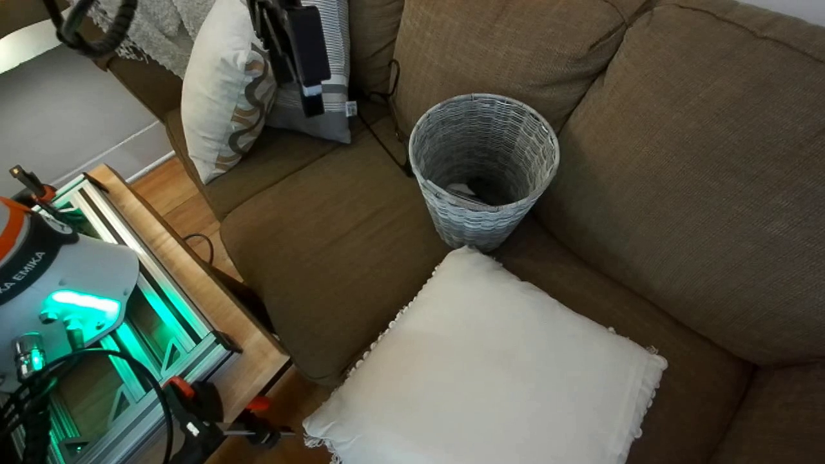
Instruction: Pour out the contents from the basket
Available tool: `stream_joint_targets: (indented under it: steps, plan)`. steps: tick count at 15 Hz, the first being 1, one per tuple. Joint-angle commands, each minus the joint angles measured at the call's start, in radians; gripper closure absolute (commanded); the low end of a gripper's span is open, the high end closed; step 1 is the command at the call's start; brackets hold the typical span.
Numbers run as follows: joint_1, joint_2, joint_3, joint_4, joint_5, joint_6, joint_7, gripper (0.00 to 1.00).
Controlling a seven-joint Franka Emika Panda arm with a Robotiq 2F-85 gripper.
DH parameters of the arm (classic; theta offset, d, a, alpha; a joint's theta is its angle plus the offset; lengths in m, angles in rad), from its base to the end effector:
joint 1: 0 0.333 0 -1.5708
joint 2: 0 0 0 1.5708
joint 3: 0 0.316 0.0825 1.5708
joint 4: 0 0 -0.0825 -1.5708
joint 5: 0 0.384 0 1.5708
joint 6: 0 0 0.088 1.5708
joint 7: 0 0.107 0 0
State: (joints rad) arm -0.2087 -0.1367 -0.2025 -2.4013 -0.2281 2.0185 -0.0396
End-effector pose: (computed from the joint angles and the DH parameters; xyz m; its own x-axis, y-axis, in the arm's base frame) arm 0.4046 -0.1904 0.3495 0.9337 -0.2487 -0.2577 -0.2196 -0.9660 0.1366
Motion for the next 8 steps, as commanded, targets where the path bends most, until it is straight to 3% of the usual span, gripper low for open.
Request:
stream_joint_targets:
  steps: [1, 8]
  plan:
    - [-0.009, 0.074, -0.014, 0.048, 0.038, 0.034, 0.028, 0.00]
    - [-0.051, 0.383, -0.056, 0.236, 0.112, 0.216, 0.086, 0.00]
